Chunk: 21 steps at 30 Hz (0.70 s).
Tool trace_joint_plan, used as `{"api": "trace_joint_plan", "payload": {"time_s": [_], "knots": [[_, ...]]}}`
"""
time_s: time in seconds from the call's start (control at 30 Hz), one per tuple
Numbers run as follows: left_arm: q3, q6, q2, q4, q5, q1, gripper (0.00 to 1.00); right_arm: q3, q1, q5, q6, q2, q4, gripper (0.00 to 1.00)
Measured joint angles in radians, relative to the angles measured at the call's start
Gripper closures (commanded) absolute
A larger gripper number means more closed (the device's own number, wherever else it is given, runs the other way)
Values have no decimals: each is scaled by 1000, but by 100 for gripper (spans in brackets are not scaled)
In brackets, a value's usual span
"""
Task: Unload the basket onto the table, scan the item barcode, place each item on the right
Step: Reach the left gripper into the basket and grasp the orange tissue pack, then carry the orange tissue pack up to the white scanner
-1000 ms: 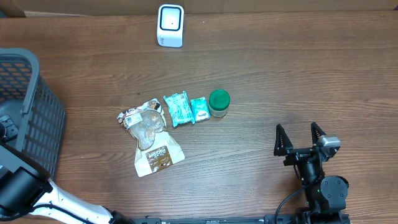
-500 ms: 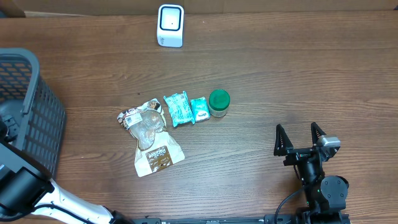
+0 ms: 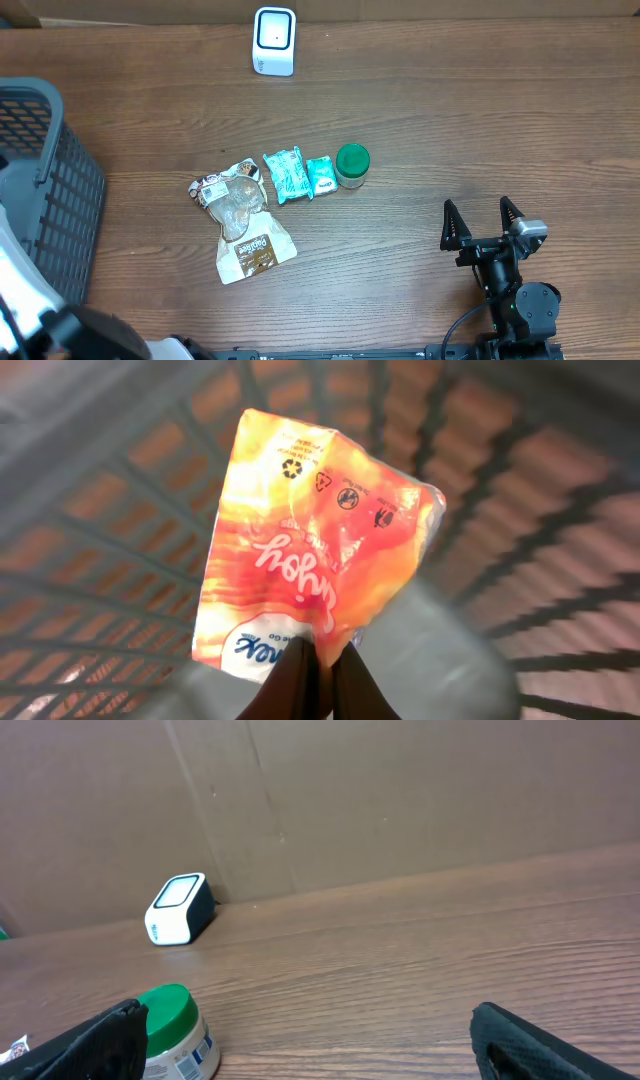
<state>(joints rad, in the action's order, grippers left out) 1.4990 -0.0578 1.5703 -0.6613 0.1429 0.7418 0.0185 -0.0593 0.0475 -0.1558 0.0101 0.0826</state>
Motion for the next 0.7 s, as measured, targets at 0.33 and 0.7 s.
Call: {"api": "trace_joint_plan", "payload": {"time_s": [0.33,0.7], "knots": [[0,47,-249,-116,0,-238,96,0,0,0,0,0,1,0],[0,85,-285,-372,33,-682,96,0,0,0,0,0,1,0]]}}
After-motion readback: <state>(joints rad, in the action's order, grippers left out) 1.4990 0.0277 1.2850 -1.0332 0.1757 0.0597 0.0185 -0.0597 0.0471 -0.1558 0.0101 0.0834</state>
